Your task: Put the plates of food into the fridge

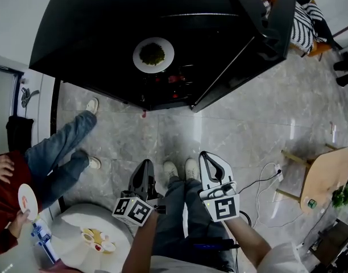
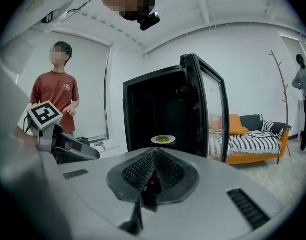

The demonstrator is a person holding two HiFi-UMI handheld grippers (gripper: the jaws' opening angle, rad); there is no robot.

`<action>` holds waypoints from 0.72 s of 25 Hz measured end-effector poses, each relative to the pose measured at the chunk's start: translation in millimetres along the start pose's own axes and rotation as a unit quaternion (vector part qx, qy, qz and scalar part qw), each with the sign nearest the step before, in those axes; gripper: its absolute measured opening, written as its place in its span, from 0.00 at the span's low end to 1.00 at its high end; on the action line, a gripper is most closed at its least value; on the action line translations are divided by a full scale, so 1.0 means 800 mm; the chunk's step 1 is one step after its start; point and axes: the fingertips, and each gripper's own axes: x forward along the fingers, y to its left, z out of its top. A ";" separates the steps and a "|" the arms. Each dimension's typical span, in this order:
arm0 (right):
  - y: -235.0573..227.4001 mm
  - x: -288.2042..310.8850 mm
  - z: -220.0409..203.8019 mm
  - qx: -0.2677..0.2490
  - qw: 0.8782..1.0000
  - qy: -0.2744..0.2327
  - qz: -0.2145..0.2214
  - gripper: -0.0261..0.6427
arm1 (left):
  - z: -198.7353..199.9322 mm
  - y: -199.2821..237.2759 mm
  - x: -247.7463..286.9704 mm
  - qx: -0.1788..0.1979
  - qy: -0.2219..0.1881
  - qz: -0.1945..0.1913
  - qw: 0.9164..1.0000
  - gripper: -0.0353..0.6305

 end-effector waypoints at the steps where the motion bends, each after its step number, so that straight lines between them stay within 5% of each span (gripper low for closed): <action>1: 0.000 -0.001 0.005 -0.002 1.000 -0.002 0.000 0.05 | 0.000 -0.001 -0.003 0.008 0.002 0.002 1.000 0.06; 6: 0.001 -0.009 0.029 -0.007 1.000 0.000 -0.002 0.05 | 0.003 -0.027 -0.022 0.096 0.008 0.006 0.995 0.06; 12: 0.001 -0.021 0.054 -0.006 1.000 0.011 0.000 0.05 | 0.025 -0.068 -0.030 0.151 0.011 -0.010 0.988 0.06; 18: 0.000 -0.029 0.089 0.002 1.000 0.007 0.004 0.05 | 0.062 -0.109 -0.032 0.234 -0.006 -0.017 0.972 0.06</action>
